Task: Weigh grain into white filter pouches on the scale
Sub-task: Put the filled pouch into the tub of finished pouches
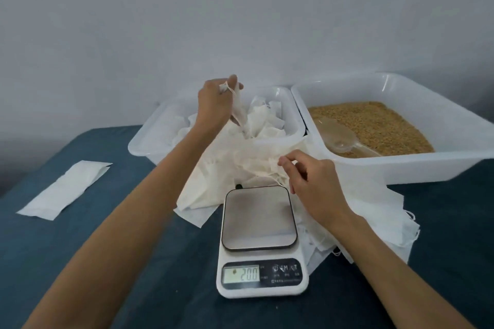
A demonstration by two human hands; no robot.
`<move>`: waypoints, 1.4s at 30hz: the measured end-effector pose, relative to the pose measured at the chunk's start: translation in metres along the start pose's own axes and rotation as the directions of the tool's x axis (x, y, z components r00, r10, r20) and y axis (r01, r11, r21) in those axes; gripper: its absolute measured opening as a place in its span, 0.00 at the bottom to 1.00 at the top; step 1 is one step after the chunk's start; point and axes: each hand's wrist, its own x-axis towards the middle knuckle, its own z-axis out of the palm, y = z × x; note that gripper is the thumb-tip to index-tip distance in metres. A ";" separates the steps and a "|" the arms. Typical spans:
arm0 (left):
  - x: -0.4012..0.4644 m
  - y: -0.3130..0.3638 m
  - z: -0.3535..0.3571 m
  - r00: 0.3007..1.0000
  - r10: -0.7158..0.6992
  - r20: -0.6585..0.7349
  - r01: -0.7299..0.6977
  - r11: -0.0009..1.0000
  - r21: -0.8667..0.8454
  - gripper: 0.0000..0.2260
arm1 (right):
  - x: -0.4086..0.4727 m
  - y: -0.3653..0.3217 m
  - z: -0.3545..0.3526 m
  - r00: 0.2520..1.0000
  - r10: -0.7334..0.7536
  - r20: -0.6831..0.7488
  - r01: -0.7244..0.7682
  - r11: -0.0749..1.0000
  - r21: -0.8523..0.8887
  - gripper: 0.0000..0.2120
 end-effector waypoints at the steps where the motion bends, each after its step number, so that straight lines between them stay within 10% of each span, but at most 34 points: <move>1: 0.013 -0.003 0.002 0.999 -0.032 -0.009 0.032 0.999 0.006 0.14 | 0.000 0.000 0.000 1.000 0.001 -0.006 -0.001 1.000 -0.002 0.09; 6: 0.039 -0.038 0.025 0.982 -0.099 0.162 0.035 0.932 0.360 0.15 | 0.002 0.005 -0.002 1.000 0.008 -0.024 -0.008 1.000 -0.016 0.09; 13: 0.033 -0.055 0.038 0.938 -0.137 0.317 -0.019 0.896 0.443 0.13 | 0.007 0.006 -0.008 0.998 0.039 -0.048 -0.038 0.999 0.035 0.10; 21: -0.072 -0.047 0.023 0.888 0.441 0.129 -0.460 0.848 0.264 0.13 | 0.006 0.005 -0.003 0.989 0.073 -0.131 -0.046 0.979 0.196 0.17; 27: -0.122 -0.068 0.023 0.771 0.424 0.475 -0.616 0.684 0.390 0.18 | 0.006 0.005 -0.001 0.980 0.097 -0.171 -0.051 0.965 0.256 0.17; 31: -0.108 -0.070 0.022 0.734 0.470 0.490 -0.677 0.557 0.480 0.26 | 0.004 0.005 0.000 0.983 0.099 -0.155 -0.056 0.964 0.261 0.17; 35: -0.100 -0.072 0.021 0.723 0.506 0.471 -0.690 0.497 0.526 0.11 | 0.004 0.004 0.000 0.985 0.106 -0.137 -0.068 0.965 0.254 0.18; 42: -0.120 -0.072 0.012 0.938 0.344 0.049 -0.345 0.906 0.246 0.06 | 0.004 0.007 0.001 0.989 0.125 -0.084 -0.102 0.966 0.239 0.14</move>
